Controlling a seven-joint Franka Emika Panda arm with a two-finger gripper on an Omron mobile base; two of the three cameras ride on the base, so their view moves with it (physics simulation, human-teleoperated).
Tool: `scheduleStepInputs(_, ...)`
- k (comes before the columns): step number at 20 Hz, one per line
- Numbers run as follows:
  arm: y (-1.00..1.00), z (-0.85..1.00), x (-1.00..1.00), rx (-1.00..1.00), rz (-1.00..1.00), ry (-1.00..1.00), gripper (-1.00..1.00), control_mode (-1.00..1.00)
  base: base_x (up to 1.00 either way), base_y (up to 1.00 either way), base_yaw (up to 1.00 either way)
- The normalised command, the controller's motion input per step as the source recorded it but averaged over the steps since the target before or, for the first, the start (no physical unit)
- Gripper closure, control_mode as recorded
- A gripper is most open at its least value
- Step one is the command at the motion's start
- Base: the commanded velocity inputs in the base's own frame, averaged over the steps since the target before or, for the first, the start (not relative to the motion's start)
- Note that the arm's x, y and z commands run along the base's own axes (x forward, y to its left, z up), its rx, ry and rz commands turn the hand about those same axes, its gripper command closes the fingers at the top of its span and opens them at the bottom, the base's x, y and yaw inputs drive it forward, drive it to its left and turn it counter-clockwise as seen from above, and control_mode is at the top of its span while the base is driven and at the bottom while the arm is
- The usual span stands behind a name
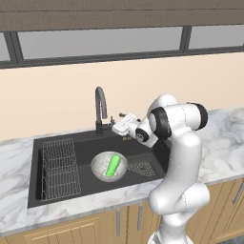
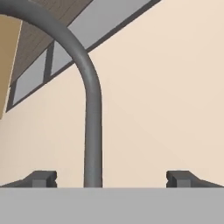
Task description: Pick the corn from the cabinet and place it in the bowl. Then pick the bowl and place it in the sink. Then turn on the sink facuet.
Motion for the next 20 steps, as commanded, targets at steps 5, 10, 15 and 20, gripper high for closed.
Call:
scheduleStepInputs(5, 0.04, -0.37, 0.53, 0.00, 0.00, 0.08, -1.00, -1.00, 0.00, 0.00, 0.00)
scheduleStepInputs(10, 0.00, -0.51, 0.58, 0.00, 0.00, 0.09, -1.00, -1.00, 0.00, 0.00, 0.00)
scheduleStepInputs(15, 0.00, -0.29, 0.50, 0.00, 0.00, 0.01, -1.00, -1.00, 0.00, 0.00, 0.00)
scheduleStepInputs(20, 0.04, -0.22, 0.42, 0.00, 0.00, 0.00, -1.00, -1.00, 0.00, 0.00, 0.00)
